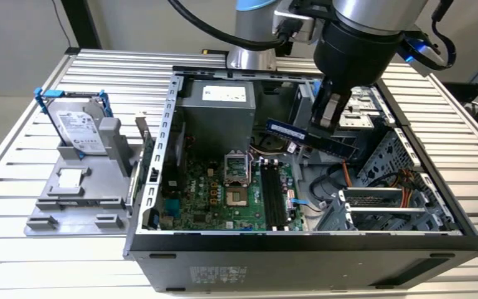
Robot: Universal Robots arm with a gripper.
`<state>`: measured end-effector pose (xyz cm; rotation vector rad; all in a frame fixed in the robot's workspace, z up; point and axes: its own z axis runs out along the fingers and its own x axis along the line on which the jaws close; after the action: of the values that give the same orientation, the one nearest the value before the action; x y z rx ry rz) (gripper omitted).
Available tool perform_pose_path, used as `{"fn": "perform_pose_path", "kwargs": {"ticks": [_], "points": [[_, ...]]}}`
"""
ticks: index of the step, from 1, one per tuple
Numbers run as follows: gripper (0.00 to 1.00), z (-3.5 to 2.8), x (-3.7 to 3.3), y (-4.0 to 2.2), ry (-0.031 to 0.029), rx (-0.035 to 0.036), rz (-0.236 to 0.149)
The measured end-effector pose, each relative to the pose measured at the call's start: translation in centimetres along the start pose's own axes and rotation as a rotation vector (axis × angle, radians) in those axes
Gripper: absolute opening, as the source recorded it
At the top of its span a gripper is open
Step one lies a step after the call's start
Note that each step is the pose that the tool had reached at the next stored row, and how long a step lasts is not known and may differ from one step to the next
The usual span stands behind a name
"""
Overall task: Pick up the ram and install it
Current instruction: 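Insert the ram into the slot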
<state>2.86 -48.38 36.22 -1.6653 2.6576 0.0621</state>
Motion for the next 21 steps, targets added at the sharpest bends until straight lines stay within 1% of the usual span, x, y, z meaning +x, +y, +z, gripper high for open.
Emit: {"fn": "perform_pose_path", "kwargs": {"ticks": [13, 21], "points": [[0.0, 0.0, 0.0, 0.0, -0.0047, 0.0038, 0.152], [0.0, 0.0, 0.0, 0.0, -0.0073, 0.0059, 0.236]]}}
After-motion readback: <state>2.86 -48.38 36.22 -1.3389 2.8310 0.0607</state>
